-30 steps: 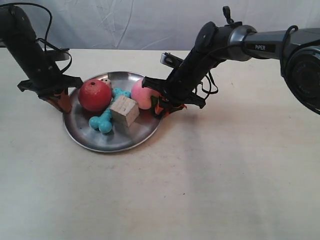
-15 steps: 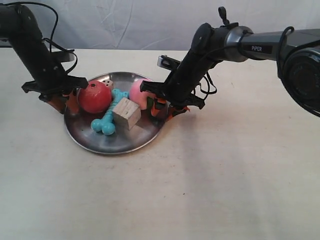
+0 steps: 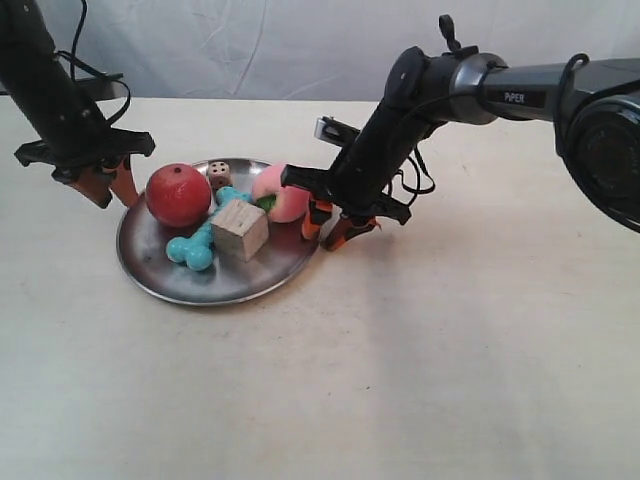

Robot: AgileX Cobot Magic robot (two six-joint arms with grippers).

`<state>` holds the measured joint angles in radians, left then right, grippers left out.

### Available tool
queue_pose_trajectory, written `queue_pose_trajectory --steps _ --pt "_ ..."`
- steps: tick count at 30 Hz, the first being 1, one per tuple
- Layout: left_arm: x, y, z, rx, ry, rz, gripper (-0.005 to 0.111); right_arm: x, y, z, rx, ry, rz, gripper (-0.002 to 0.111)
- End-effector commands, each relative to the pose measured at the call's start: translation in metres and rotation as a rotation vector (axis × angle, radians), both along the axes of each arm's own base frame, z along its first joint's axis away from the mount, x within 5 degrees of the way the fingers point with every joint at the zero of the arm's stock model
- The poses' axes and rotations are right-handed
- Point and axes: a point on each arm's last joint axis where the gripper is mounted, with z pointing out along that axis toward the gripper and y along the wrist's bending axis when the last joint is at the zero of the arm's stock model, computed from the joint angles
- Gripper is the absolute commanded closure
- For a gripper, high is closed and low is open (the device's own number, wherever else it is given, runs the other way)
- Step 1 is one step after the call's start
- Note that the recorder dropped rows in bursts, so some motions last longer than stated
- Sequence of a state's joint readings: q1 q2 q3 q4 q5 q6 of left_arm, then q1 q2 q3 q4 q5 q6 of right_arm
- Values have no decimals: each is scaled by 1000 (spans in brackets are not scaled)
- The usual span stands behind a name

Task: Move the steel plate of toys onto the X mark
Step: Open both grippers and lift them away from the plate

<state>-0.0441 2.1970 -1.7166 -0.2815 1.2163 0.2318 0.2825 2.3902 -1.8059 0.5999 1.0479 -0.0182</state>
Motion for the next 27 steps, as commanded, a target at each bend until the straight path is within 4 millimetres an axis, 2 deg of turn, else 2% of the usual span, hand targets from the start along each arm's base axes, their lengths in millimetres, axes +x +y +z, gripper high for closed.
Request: queue_pose_trajectory --steps 1,5,8,10,13,14,15,19,22,24,25,27 --pt "0 4 7 19 -15 4 70 4 -17 17 6 -16 -15 69" --pt "-2 6 20 35 -47 -2 70 5 -30 46 3 -74 -9 69" --pt "-5 8 39 54 -93 -9 70 1 -38 74 -20 -131 33 69" --pt "-9 9 59 66 -141 -12 76 -4 -42 93 -54 -177 94 72" --pt "-21 10 101 63 -239 -8 95 -14 -50 128 -122 -283 158 91" --pt "-29 10 116 62 -273 -7 103 -20 -53 145 -140 -333 156 103" --pt "-36 10 129 61 -302 -6 107 -25 -55 157 -150 -369 154 109" --pt "-80 10 182 17 -510 41 107 -65 -68 208 -178 -551 128 108" --pt "-129 3 214 -50 -722 39 107 -108 -80 234 -178 -695 88 108" --pt "-160 -3 223 -101 -871 39 107 -142 -86 243 -177 -802 48 108" --pt "-182 -5 223 -127 -951 30 107 -159 -91 244 -180 -856 27 108" --pt "-207 -6 218 -140 -1081 43 107 -190 -96 236 -178 -934 -6 108"
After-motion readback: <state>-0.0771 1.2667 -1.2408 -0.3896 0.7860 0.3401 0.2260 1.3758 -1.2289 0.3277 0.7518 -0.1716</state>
